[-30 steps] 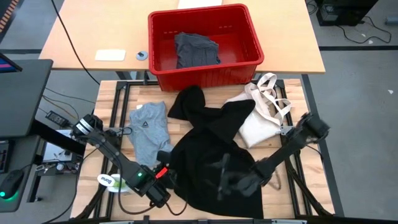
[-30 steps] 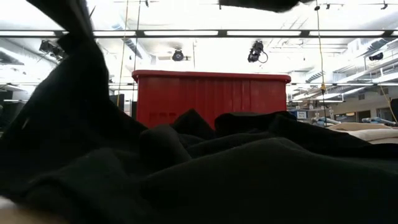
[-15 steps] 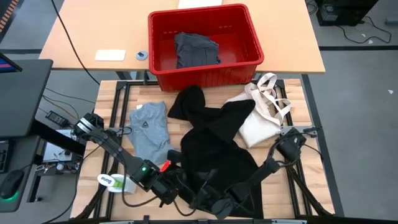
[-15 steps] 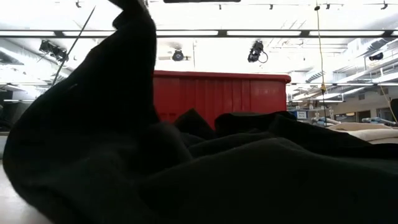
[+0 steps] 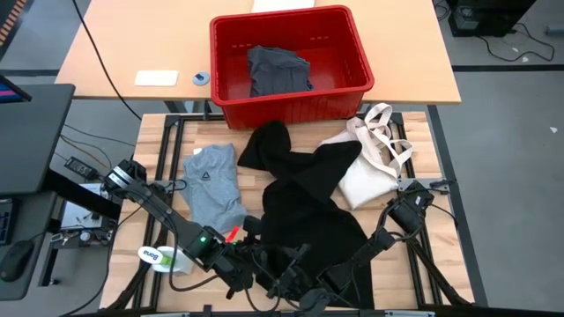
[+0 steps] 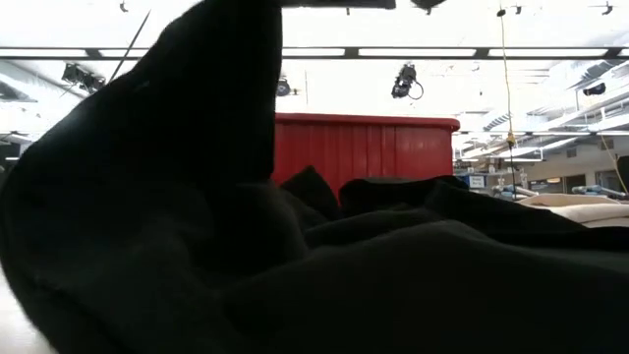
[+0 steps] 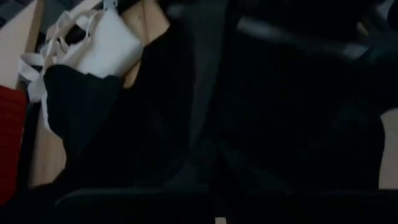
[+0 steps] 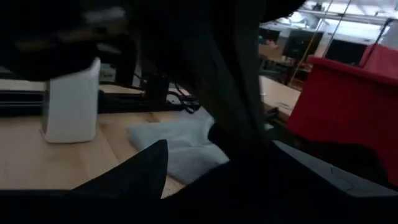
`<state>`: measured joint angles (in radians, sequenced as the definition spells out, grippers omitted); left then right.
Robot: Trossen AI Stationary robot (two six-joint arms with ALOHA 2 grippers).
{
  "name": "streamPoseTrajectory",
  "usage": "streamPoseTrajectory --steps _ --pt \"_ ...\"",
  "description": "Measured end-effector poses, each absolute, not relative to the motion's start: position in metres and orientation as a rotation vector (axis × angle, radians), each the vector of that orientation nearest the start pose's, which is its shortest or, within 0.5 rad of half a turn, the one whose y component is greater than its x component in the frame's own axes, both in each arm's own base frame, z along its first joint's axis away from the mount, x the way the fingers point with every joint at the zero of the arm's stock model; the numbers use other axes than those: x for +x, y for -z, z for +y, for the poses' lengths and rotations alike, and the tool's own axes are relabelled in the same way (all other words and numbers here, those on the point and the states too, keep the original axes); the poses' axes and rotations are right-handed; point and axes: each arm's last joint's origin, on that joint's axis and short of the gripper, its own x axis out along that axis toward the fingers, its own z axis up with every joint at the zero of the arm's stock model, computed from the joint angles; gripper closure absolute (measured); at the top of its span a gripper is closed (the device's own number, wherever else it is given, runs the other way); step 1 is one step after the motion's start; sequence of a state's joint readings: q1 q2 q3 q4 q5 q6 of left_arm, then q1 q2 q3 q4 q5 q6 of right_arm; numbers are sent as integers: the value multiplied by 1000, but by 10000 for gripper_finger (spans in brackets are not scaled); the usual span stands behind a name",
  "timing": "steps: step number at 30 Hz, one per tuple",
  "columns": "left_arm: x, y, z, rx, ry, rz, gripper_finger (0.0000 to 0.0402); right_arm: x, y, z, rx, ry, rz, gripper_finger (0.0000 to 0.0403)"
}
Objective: Fold Laundry from Bin
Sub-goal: Fold the black shirt
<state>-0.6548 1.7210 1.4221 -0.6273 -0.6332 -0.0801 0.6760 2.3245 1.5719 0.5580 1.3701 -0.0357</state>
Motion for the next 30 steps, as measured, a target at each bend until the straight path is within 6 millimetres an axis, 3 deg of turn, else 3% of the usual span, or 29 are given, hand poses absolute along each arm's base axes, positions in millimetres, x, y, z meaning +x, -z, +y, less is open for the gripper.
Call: streamPoseTrajectory --steps 4,10,15,20,25,30 --pt "303 -288 -211 479 -1 712 393 402 -155 280 -196 801 110 119" --pt "300 -313 -220 475 29 673 393 399 -150 282 -198 786 120 132" --pt "289 -313 -219 497 21 765 393 391 -149 293 -241 744 138 150" --pt "289 -314 -226 441 152 768 393 387 -149 298 -244 724 140 175" --pt "290 -314 -229 407 215 767 393 395 -146 289 -203 689 149 241" --pt "290 -314 -228 408 214 769 393 401 -142 284 -177 613 180 358"
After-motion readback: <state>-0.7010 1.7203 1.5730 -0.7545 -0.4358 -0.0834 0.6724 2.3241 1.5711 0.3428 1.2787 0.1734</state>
